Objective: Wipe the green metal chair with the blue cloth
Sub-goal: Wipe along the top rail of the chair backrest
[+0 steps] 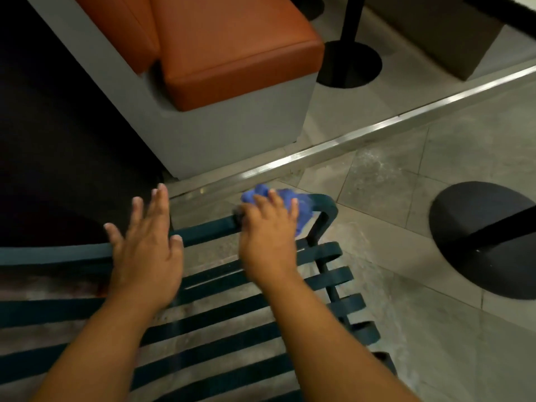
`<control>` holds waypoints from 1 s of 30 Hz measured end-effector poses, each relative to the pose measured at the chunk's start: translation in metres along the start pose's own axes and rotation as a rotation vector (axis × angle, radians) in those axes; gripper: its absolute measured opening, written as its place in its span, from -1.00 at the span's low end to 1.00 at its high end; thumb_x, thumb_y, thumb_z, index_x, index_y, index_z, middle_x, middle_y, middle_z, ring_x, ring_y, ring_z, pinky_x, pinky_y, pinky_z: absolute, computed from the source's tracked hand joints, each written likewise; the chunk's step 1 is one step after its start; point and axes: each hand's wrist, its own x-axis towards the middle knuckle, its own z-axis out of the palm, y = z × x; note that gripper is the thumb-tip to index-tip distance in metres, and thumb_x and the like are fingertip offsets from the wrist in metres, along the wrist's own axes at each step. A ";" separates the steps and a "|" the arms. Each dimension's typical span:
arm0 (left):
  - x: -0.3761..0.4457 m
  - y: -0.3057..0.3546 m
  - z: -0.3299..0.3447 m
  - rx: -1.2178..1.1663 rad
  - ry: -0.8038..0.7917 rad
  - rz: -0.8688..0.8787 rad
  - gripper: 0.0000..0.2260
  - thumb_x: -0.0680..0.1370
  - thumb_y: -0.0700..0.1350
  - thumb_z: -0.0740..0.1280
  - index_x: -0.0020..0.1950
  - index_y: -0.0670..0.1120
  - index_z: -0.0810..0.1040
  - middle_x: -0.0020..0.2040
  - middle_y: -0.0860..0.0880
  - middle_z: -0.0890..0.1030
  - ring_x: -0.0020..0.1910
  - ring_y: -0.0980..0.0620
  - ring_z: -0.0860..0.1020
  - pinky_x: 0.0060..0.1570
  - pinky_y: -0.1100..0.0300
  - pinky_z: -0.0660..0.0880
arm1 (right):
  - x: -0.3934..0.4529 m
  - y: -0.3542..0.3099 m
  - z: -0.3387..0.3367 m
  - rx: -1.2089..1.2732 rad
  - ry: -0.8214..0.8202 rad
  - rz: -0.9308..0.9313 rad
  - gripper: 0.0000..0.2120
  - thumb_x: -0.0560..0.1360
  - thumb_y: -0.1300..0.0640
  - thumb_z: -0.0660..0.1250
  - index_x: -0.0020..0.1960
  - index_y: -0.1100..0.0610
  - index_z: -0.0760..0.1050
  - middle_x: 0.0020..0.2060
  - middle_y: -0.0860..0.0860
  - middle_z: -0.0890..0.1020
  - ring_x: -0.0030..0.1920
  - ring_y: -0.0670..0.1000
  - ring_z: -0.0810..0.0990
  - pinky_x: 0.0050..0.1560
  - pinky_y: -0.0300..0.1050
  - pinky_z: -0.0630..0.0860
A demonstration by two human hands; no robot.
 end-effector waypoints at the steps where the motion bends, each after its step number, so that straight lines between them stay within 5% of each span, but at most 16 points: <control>1: -0.001 -0.005 -0.004 -0.013 0.033 -0.035 -0.34 0.59 -0.10 0.10 0.47 0.18 -0.32 0.55 0.01 -0.04 0.50 0.08 -0.18 0.42 -0.12 -0.27 | -0.010 -0.024 0.013 -0.016 -0.062 -0.112 -0.60 0.49 0.14 0.30 0.32 0.00 0.40 0.44 0.06 0.35 0.52 0.12 0.07 0.41 0.14 -0.41; 4: -0.004 -0.021 -0.013 -0.029 0.124 -0.132 -0.44 0.60 -0.09 0.05 0.54 0.04 -0.13 0.54 -0.12 0.09 0.52 -0.02 -0.05 0.42 -0.12 -0.24 | -0.021 -0.078 0.045 0.018 -0.222 -0.327 -0.51 0.48 0.15 0.30 0.39 0.01 0.33 0.46 0.10 0.31 0.51 0.15 0.05 0.38 0.09 -0.48; 9: -0.012 -0.053 -0.019 0.077 0.022 -0.198 -0.51 0.62 -0.05 -0.02 0.55 0.01 -0.05 0.56 -0.01 0.02 0.52 0.00 -0.07 0.43 -0.16 -0.22 | -0.004 -0.056 0.028 -0.046 -0.318 -0.487 -0.44 0.50 0.19 0.31 0.45 -0.09 0.29 0.45 0.04 0.33 0.48 0.10 0.17 0.47 0.07 -0.21; 17: -0.031 -0.076 -0.018 0.029 -0.117 -0.131 -0.53 0.64 -0.05 -0.04 0.54 0.04 -0.07 0.56 0.05 -0.05 0.49 0.17 -0.15 0.40 0.13 -0.31 | 0.011 0.037 -0.038 -0.048 -0.122 -0.229 -0.64 0.55 0.15 0.28 0.34 -0.02 0.45 0.32 0.05 0.49 0.40 0.12 0.32 0.49 0.14 -0.02; 20: -0.031 -0.078 -0.024 0.087 -0.168 -0.110 -0.53 0.64 -0.11 -0.01 0.54 -0.01 -0.06 0.56 0.03 -0.04 0.51 0.12 -0.14 0.44 0.10 -0.29 | 0.006 0.014 -0.022 -0.128 -0.083 -0.163 -0.65 0.56 0.15 0.27 0.33 0.01 0.45 0.32 0.08 0.49 0.40 0.14 0.31 0.48 0.18 -0.03; 30: -0.043 -0.083 -0.049 0.020 -0.091 -0.146 -0.49 0.61 -0.23 0.05 0.54 -0.03 -0.01 0.56 0.02 0.00 0.51 0.11 -0.08 0.48 0.09 -0.20 | -0.026 -0.151 0.074 0.060 -0.259 -0.378 -0.48 0.53 0.15 0.29 0.46 0.00 0.27 0.42 0.04 0.37 0.46 0.07 0.22 0.47 0.11 -0.06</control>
